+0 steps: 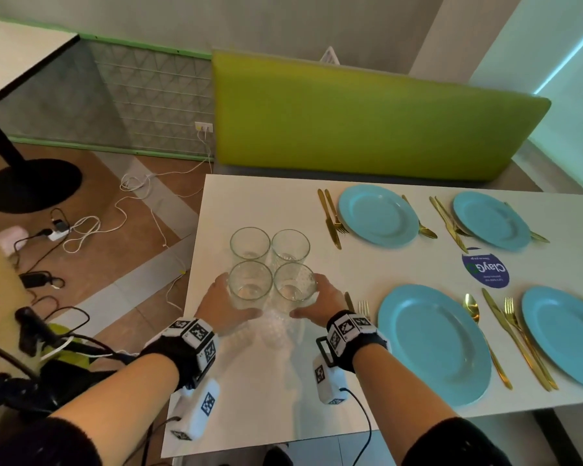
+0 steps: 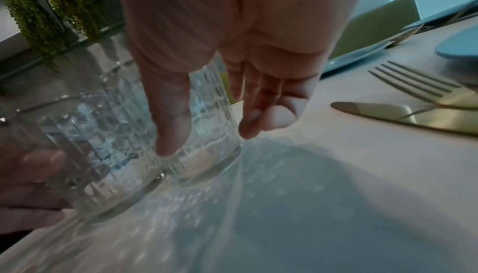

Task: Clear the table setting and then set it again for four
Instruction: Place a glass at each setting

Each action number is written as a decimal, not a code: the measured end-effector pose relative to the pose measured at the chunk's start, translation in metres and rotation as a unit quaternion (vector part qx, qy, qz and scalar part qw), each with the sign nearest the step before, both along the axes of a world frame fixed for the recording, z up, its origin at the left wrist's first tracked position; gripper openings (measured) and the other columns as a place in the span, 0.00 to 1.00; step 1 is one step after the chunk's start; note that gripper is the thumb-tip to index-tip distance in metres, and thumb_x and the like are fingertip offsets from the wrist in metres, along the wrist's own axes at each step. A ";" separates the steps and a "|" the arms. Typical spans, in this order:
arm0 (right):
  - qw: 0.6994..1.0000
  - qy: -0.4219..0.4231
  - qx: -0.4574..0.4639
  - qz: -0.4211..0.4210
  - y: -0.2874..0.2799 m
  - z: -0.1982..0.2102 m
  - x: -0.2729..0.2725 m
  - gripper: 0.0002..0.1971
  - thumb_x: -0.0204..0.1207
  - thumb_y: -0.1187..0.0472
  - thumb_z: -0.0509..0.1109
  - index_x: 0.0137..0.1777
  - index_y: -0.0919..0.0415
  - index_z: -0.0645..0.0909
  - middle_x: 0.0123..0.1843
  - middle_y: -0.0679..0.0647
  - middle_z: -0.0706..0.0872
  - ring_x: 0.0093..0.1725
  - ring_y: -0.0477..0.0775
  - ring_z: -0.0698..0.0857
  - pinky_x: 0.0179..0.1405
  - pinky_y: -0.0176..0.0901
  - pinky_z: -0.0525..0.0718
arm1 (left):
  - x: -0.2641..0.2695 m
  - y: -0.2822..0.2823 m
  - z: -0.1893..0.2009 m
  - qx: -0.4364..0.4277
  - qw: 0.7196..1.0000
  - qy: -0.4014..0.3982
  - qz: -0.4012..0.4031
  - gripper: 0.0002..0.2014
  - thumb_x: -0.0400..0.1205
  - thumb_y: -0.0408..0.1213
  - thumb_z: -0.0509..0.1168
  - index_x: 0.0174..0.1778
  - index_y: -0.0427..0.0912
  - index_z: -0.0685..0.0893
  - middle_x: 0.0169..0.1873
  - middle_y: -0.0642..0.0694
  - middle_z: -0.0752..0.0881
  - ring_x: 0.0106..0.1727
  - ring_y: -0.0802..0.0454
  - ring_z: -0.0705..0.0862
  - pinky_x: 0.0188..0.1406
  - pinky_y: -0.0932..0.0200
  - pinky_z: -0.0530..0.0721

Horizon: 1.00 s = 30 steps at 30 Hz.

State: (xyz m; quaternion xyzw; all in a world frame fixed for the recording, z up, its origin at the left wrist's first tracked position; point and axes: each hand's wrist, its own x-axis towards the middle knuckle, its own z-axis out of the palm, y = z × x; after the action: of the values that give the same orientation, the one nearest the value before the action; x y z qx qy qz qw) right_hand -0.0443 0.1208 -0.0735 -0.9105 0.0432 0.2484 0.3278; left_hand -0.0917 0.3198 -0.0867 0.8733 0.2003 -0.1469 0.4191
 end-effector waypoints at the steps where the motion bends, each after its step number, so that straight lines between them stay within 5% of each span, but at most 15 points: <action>1: 1.000 -0.003 0.008 -0.001 0.002 -0.002 0.001 0.45 0.61 0.58 0.83 0.77 0.54 0.63 0.71 0.56 0.77 0.72 0.57 0.75 0.67 0.46 0.75 | 0.001 -0.002 -0.002 -0.019 1.000 -0.019 0.012 0.52 0.65 0.46 0.81 0.79 0.39 0.59 0.75 0.40 0.70 0.76 0.44 0.70 0.72 0.54 0.69; 11: 0.998 -0.035 0.047 -0.023 0.011 -0.025 0.000 0.48 0.56 0.52 0.86 0.75 0.49 0.64 0.70 0.48 0.80 0.69 0.53 0.79 0.64 0.39 0.75 | 0.004 -0.001 -0.018 -0.080 0.994 -0.065 0.048 0.48 0.61 0.42 0.83 0.76 0.44 0.66 0.71 0.44 0.77 0.72 0.45 0.76 0.70 0.56 0.74; 18: 0.997 -0.059 0.041 -0.042 0.015 -0.032 -0.002 0.39 0.57 0.53 0.84 0.68 0.49 0.70 0.63 0.44 0.82 0.60 0.49 0.81 0.54 0.32 0.74 | 0.003 -0.006 -0.021 -0.092 0.989 -0.082 0.079 0.40 0.63 0.38 0.81 0.71 0.44 0.71 0.66 0.46 0.81 0.68 0.49 0.80 0.67 0.55 0.79; 23: 0.997 -0.060 0.021 -0.053 0.006 -0.026 -0.010 0.37 0.57 0.51 0.83 0.66 0.50 0.71 0.59 0.44 0.82 0.57 0.49 0.80 0.49 0.33 0.74 | -0.003 -0.006 -0.016 -0.090 0.993 -0.071 0.029 0.41 0.64 0.35 0.81 0.72 0.42 0.70 0.68 0.45 0.80 0.67 0.48 0.80 0.60 0.63 0.74; 30: 0.985 -0.100 0.018 -0.136 -0.034 0.007 -0.022 0.37 0.56 0.53 0.84 0.65 0.51 0.72 0.52 0.43 0.79 0.57 0.49 0.80 0.53 0.35 0.75 | -0.002 -0.027 0.007 -0.076 0.993 -0.084 -0.040 0.41 0.63 0.40 0.81 0.72 0.43 0.69 0.67 0.45 0.80 0.66 0.46 0.80 0.59 0.63 0.74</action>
State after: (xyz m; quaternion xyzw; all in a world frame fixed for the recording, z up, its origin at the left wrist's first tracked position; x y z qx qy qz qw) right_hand -0.0663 0.0867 -0.0661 -0.9106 0.1290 0.1095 0.3771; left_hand -0.0933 0.2924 -0.0799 0.8553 0.1178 -0.1047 0.4937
